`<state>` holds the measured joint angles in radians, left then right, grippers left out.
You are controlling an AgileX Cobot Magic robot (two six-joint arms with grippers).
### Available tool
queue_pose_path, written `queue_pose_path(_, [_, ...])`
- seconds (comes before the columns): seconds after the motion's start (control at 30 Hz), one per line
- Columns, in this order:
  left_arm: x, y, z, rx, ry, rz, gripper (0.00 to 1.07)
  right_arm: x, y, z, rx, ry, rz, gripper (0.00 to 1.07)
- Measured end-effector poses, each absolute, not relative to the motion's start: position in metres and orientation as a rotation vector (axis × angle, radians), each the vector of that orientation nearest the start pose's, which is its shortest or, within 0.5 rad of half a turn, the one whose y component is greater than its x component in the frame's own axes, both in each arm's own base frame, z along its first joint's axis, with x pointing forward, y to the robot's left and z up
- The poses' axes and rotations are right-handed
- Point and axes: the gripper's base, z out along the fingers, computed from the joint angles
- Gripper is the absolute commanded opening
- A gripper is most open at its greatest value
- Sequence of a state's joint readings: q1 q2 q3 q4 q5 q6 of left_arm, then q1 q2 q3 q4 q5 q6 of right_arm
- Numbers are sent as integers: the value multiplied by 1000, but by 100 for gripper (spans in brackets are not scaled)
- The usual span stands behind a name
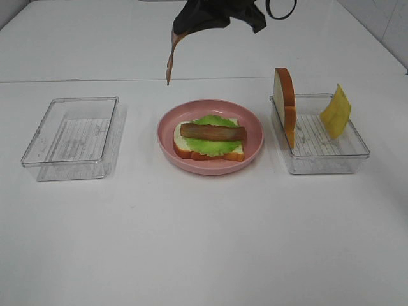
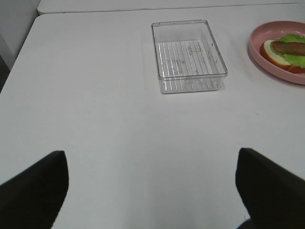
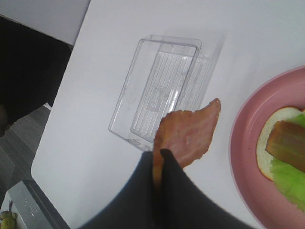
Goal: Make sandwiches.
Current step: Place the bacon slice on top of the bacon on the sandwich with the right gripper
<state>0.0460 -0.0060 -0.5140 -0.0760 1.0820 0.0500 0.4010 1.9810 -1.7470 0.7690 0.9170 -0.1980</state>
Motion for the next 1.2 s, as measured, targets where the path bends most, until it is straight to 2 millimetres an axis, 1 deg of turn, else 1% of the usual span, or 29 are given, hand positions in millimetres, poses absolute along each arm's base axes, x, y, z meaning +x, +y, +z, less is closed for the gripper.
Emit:
queue_pose_path(0.03, [-8, -6, 280, 9, 2043, -31, 89, 391, 221, 292, -350, 2522, 1029, 0])
queue_pose_path(0.07, [-8, -6, 280, 9, 2043, -31, 89, 397, 225, 280, -344, 2546, 1033, 0])
queue_pose_path(0.1, [-8, -6, 280, 9, 2043, -31, 89, 399, 226, 275, -339, 2554, 1035, 0])
queue_pose_path(0.13, [-8, -6, 280, 9, 2043, -31, 89, 399, 226, 275, -339, 2554, 1035, 0])
queue_pose_path(0.2, [-8, -6, 280, 9, 2043, -31, 89, 410, 229, 249, -296, 2587, 1027, 0])
queue_pose_path(0.23, [-8, -6, 280, 9, 2043, -31, 89, 410, 229, 249, -296, 2587, 1027, 0])
queue_pose_path(0.27, [-8, -6, 280, 9, 2043, -31, 89, 412, 230, 242, -288, 2599, 1023, 0])
queue_pose_path(0.3, [-8, -6, 280, 9, 2043, -31, 89, 412, 230, 242, -288, 2599, 1023, 0])
queue_pose_path(0.37, [-8, -6, 280, 9, 2043, -31, 89, 419, 232, 219, -266, 2639, 1011, 0])
queue_pose_path(0.4, [-8, -6, 280, 9, 2043, -31, 89, 419, 232, 219, -266, 2639, 1011, 0])
queue_pose_path(0.43, [-8, -6, 280, 9, 2043, -31, 89, 420, 233, 213, -263, 2652, 1009, 0])
queue_pose_path(0.47, [-8, -6, 280, 9, 2043, -31, 89, 421, 233, 202, -256, 2676, 1005, 0])
queue_pose_path(0.5, [-8, -6, 280, 9, 2043, -31, 89, 421, 233, 202, -256, 2676, 1005, 0])
queue_pose_path(0.57, [-8, -6, 280, 9, 2043, -31, 89, 423, 233, 189, -258, 2705, 983, 0])
queue_pose_path(0.6, [-8, -6, 280, 9, 2043, -31, 89, 423, 233, 189, -258, 2705, 983, 0])
queue_pose_path(0.67, [-8, -6, 280, 9, 2043, -31, 89, 425, 231, 180, -286, 2729, 929, 0])
queue_pose_path(0.7, [-8, -6, 280, 9, 2043, -31, 89, 425, 231, 180, -286, 2729, 929, 0])
queue_pose_path(0.73, [-8, -6, 280, 9, 2043, -31, 89, 425, 229, 176, -319, 2739, 869, 0])
queue_pose_path(0.77, [-8, -6, 280, 9, 2043, -31, 89, 425, 229, 176, -319, 2739, 869, 0])
queue_pose_path(0.83, [-8, -6, 280, 9, 2043, -31, 89, 428, 223, 173, -352, 2745, 748, 0])
queue_pose_path(0.87, [-8, -6, 280, 9, 2043, -31, 89, 428, 223, 173, -352, 2745, 748, 0])
queue_pose_path(0.9, [-8, -6, 280, 9, 2043, -31, 89, 428, 221, 172, -355, 2752, 708, 0])
queue_pose_path(0.93, [-8, -6, 280, 9, 2043, -31, 89, 429, 216, 169, -359, 2768, 632, 0])
queue_pose_path(0.97, [-8, -6, 280, 9, 2043, -31, 89, 429, 216, 169, -359, 2768, 632, 0])
queue_pose_path(1.03, [-8, -6, 280, 9, 2043, -31, 89, 431, 211, 167, -366, 2781, 532, 0])
queue_pose_path(1.07, [-8, -6, 280, 9, 2043, -31, 89, 431, 211, 167, -366, 2781, 532, 0])
queue_pose_path(1.1, [-8, -6, 280, 9, 2043, -31, 89, 431, 208, 166, -372, 2787, 480, 0])
queue_pose_path(1.13, [-8, -6, 280, 9, 2043, -31, 89, 431, 208, 166, -372, 2787, 480, 0])
queue_pose_path(1.2, [-8, -6, 280, 9, 2043, -31, 89, 431, 204, 165, -385, 2799, 415, 0])
